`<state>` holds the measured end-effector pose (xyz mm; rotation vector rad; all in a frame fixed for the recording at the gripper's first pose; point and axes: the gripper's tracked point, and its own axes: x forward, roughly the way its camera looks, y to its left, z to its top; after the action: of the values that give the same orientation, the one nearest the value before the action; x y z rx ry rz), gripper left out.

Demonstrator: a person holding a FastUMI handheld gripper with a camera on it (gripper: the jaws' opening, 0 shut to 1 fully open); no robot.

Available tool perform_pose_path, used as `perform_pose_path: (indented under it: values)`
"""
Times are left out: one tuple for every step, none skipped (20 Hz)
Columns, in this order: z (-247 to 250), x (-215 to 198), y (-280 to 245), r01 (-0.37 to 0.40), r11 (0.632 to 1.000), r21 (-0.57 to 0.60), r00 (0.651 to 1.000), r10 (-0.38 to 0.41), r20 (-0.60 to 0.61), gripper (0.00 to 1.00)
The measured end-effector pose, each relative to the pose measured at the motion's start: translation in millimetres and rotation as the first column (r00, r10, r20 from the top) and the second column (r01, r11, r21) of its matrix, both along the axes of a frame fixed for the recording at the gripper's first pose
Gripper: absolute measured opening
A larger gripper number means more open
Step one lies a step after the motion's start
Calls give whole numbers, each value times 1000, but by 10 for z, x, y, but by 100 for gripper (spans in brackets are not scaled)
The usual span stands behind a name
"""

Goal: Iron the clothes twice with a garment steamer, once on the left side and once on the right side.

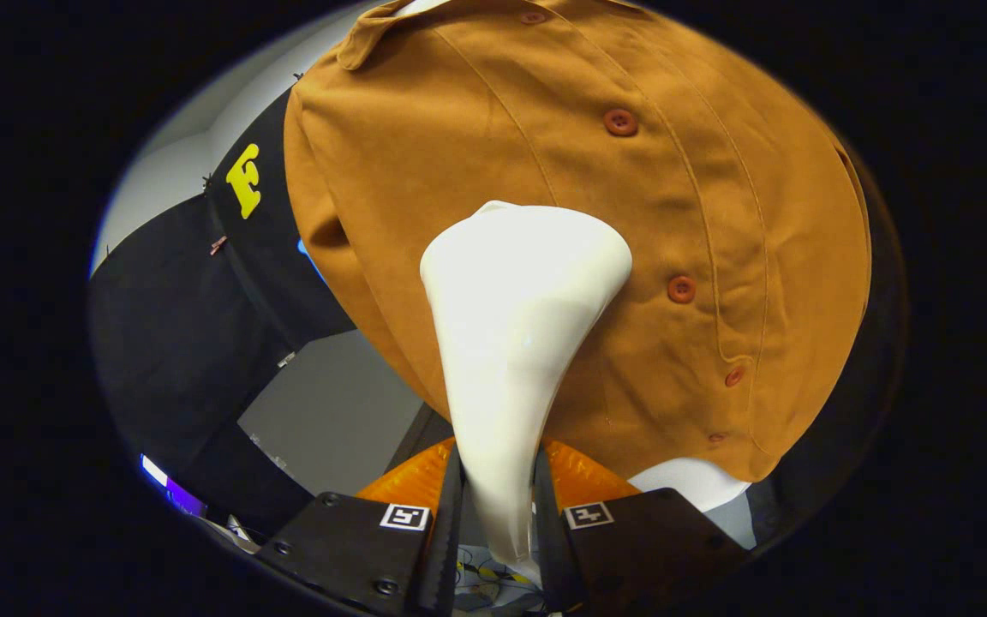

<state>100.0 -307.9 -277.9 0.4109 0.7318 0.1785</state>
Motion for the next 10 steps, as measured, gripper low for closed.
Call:
perform_pose_path:
  values:
    - [-59,-29,-8,4,1000,7,1000,-4,-14,43]
    - [-129,-36,2,9,1000,15,1000,-8,-30,43]
    - [-190,-53,12,11,1000,19,999,-11,-44,43]
    - [-266,-76,46,13,1000,22,998,-12,-60,43]
    - [-326,-85,71,16,1000,23,997,-14,-76,43]
    - [-379,-81,114,20,1000,23,996,-18,-89,43]
    - [-433,-86,152,25,999,24,995,-23,-99,43]
    - [-464,-122,152,29,999,21,993,-27,-111,43]
    - [-494,-162,166,32,999,14,992,-30,-121,43]
    - [-508,-188,175,37,999,8,991,-36,-126,43]
